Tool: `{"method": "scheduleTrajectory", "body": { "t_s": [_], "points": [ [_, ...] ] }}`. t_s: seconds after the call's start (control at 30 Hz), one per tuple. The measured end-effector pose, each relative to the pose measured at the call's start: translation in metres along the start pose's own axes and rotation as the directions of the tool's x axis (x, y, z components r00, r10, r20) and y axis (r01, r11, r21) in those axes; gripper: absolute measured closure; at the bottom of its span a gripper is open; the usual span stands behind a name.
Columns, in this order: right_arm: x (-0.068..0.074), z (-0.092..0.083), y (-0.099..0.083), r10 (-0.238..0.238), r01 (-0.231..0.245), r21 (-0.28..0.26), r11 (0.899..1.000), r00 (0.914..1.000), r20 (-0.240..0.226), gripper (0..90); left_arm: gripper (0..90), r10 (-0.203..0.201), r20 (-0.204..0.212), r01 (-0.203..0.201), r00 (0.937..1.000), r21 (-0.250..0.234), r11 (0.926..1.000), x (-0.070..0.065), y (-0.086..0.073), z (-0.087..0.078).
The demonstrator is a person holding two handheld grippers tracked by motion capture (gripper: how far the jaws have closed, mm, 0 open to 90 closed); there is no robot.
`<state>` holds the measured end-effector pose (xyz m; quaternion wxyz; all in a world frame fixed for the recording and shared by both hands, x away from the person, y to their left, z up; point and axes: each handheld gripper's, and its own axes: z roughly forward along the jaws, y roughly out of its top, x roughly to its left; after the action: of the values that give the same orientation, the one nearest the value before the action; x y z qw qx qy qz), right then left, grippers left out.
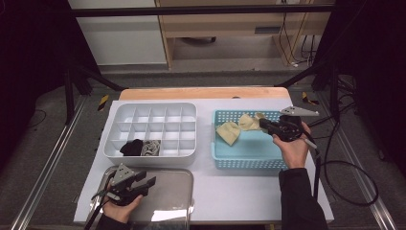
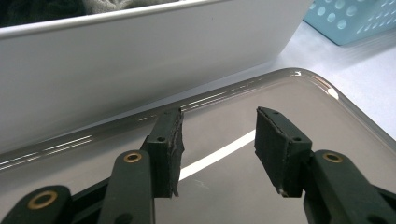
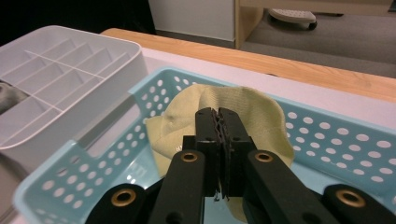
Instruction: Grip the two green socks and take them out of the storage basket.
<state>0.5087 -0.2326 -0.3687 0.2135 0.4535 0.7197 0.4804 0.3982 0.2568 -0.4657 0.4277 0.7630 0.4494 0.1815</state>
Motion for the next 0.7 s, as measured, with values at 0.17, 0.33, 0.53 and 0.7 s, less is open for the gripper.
{"method": "scheduleTrajectory", "body": {
  "t_s": [0.17, 0.33, 0.53, 0.7],
  "points": [
    [0.011, -0.017, -0.001, -0.019, 0.019, -0.031, 0.999, 0.9997, -0.016, 88.1, 51.3, -0.001, 0.003, 0.001, 1.0000, 0.001, 1.0000, 0.000, 0.000, 0.000],
    [0.024, -0.034, -0.005, -0.035, 0.032, -0.061, 0.998, 0.9985, -0.043, 88.0, 51.8, -0.005, 0.006, 0.005, 1.0000, 0.004, 1.0000, 0.000, 0.000, -0.001],
    [0.040, -0.053, -0.010, -0.068, 0.061, -0.089, 0.994, 0.9946, -0.078, 87.9, 51.8, -0.008, 0.006, 0.008, 1.0000, 0.003, 1.0000, -0.001, 0.000, -0.001],
    [0.050, -0.064, -0.017, -0.085, 0.075, -0.097, 0.992, 0.9915, -0.099, 87.9, 51.6, -0.010, 0.005, 0.010, 0.9999, 0.001, 0.9999, -0.001, 0.001, -0.002]
  ]
}}
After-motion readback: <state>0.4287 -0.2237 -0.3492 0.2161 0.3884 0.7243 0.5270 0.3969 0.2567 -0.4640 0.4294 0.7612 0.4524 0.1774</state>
